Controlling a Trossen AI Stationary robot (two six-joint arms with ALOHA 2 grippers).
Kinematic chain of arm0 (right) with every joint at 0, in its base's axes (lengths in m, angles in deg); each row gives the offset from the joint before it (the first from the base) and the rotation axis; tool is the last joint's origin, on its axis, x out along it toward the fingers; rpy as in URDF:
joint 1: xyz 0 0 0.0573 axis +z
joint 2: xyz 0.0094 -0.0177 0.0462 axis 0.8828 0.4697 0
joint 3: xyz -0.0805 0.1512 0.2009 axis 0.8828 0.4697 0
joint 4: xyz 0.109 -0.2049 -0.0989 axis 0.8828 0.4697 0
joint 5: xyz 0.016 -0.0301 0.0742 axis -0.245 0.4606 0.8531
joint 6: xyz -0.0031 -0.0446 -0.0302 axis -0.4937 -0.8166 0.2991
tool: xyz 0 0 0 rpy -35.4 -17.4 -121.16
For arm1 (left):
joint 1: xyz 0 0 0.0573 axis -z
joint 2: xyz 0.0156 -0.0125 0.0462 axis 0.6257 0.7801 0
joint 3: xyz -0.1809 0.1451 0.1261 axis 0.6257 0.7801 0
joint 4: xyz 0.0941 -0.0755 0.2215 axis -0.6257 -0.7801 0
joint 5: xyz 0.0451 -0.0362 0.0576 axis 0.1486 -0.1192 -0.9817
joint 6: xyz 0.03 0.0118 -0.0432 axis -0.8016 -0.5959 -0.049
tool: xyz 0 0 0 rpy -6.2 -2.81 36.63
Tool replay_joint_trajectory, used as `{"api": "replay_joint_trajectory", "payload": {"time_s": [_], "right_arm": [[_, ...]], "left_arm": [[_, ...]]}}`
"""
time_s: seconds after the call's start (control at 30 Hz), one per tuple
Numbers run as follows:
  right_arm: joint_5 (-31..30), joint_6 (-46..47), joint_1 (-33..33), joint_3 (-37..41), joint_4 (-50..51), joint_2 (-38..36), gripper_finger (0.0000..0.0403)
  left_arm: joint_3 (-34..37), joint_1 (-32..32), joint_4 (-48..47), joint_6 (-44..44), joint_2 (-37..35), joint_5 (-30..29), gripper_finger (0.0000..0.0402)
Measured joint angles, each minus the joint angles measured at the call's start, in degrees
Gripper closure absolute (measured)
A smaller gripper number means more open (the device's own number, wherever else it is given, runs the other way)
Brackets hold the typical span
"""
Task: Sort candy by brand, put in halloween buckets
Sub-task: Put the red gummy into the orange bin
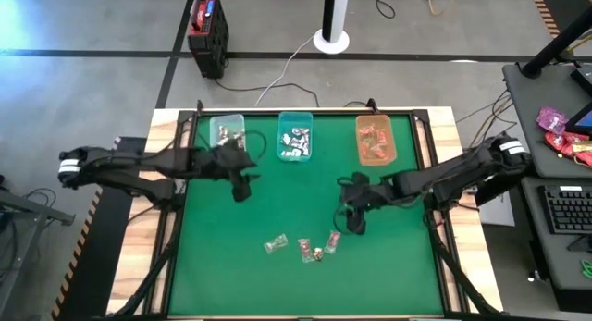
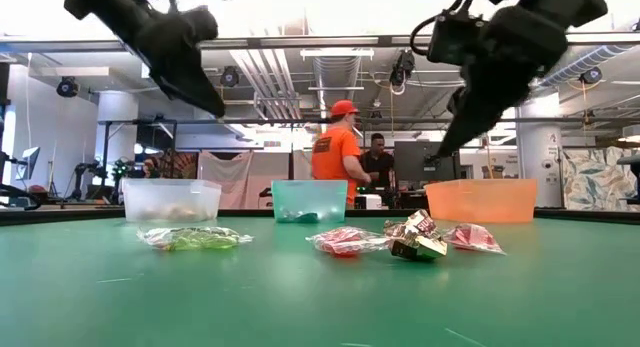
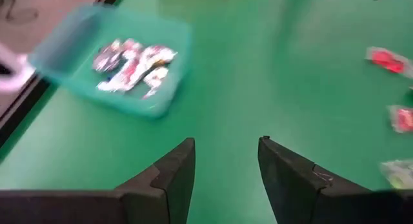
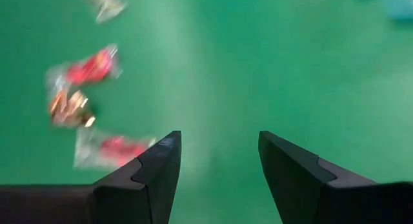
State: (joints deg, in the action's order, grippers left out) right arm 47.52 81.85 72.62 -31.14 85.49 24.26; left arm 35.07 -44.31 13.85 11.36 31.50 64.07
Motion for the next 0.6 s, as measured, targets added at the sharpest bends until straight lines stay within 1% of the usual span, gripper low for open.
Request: {"api": "replay_joint_trajectory", "payload": {"time_s": [0.17, 0.27, 0.43, 0.6], "right_arm": [[0.7, 0.3, 4.7, 0.0, -1.2, 4.8, 0.0202], [2.5, 0.4, 6.7, 0.0, -5.0, 8.3, 0.0202], [6.7, 1.3, 8.1, 0.0, -10.3, 13.2, 0.0202], [7.4, 2.7, 8.1, 0.0, -12.9, 17.8, 0.0202]], "left_arm": [[0.0, 9.8, 1.3, 0.0, 0.2, -6.9, 0.0249], [0.0, 14.0, 1.7, 0.0, 0.4, -8.5, 0.0249], [0.0, 17.6, 4.4, 0.1, 1.3, -9.0, 0.0249], [0.0, 18.3, 5.9, 0.2, 2.3, -9.0, 0.0249]]}}
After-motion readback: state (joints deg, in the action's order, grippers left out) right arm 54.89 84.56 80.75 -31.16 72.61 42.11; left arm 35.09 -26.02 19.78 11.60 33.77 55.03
